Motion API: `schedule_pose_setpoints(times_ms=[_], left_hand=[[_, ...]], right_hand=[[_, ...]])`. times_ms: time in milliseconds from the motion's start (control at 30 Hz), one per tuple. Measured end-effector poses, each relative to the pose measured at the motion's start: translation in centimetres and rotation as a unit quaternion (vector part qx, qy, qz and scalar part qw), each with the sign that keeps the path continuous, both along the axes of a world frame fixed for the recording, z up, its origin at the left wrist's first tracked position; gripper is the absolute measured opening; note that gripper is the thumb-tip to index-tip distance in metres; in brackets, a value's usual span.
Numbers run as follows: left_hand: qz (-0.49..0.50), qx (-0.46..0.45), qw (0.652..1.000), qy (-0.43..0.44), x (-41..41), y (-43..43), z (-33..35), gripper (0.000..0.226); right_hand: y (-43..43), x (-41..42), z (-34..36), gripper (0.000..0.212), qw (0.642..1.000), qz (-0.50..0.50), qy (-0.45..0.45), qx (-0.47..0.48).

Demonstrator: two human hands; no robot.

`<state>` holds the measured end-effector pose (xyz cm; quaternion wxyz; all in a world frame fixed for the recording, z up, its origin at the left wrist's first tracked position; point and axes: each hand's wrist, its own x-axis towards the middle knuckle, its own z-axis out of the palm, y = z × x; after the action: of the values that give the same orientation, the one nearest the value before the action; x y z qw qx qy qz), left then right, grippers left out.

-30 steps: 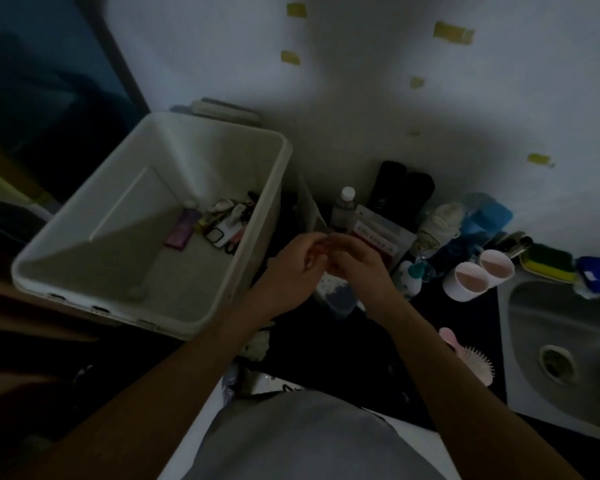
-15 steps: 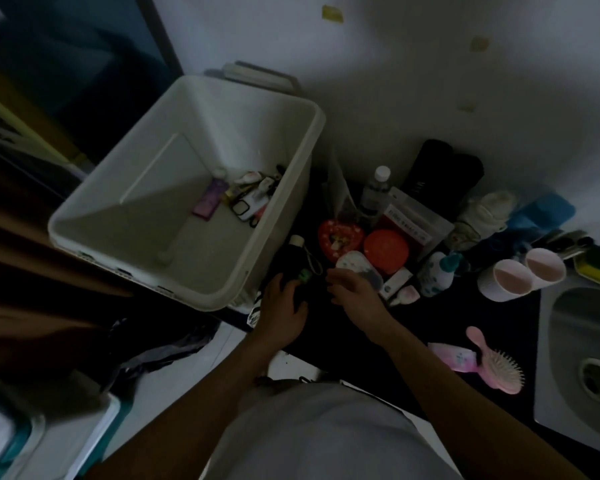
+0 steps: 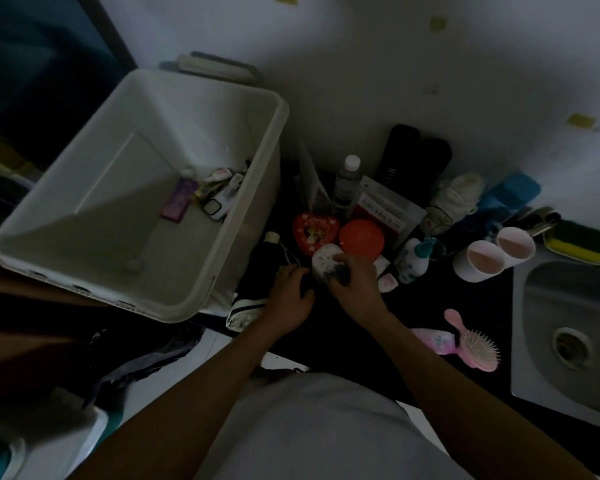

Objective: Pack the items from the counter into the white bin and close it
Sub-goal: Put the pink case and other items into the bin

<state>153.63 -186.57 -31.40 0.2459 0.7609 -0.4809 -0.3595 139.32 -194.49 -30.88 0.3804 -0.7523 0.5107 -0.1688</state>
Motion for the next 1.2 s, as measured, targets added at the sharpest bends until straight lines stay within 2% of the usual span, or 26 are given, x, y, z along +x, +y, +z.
schedule_pose_setpoints(times_ms=[100, 300, 433, 533, 633, 700, 767, 833, 933, 1033, 1200], left_hand=[[0.006, 0.004, 1.000, 0.022, 0.1, -0.1, -0.1, 0.042], [0.025, 0.013, 0.998, 0.053, 0.5, 0.3, -0.5, 0.039], [0.031, 0.006, 0.997, 0.076, 0.2, 0.1, -0.4, 0.039], [0.015, -0.056, 0.997, 0.060, -0.1, -0.4, 0.0, 0.035], [-0.018, -0.121, 0.992, -0.003, -0.5, -1.4, 0.1, 0.035], [-0.048, -0.131, 0.990, -0.027, -1.1, -2.0, 0.2, 0.038], [-0.091, -0.128, 0.986, -0.048, -2.3, -2.7, 0.3, 0.040], [-0.127, -0.119, 0.982, -0.066, -3.2, -3.1, 0.4, 0.040], [-0.169, -0.097, 0.977, -0.081, -4.3, -3.3, 0.5, 0.041], [-0.194, -0.078, 0.973, -0.098, -5.2, -3.5, 0.2, 0.042], [-0.204, -0.071, 0.971, -0.102, -5.8, -3.5, 0.1, 0.038]], right_hand=[[-0.5, 0.2, -1.1, 0.058, 0.994, 0.024, 0.108, 0.001], [-0.7, 0.9, -2.6, 0.068, 0.982, 0.041, 0.178, -0.042], [-0.8, 0.1, -3.2, 0.068, 0.985, 0.070, 0.155, -0.035], [-0.8, -0.7, -3.3, 0.067, 0.989, 0.100, 0.110, 0.002], [-1.0, -2.4, -2.9, 0.048, 0.997, 0.066, -0.006, 0.047], [-1.3, -3.8, -2.8, 0.032, 0.999, 0.012, -0.026, 0.019], [-1.7, -5.5, -3.0, 0.026, 0.999, -0.052, 0.004, 0.005], [-2.2, -6.6, -3.4, 0.026, 0.997, -0.069, 0.042, 0.007], [-2.9, -7.4, -4.3, 0.037, 0.991, -0.007, 0.135, 0.004], [-3.1, -7.3, -5.5, 0.033, 0.981, 0.053, 0.187, -0.001], [-2.8, -7.5, -6.4, 0.030, 0.971, 0.046, 0.234, -0.005]])
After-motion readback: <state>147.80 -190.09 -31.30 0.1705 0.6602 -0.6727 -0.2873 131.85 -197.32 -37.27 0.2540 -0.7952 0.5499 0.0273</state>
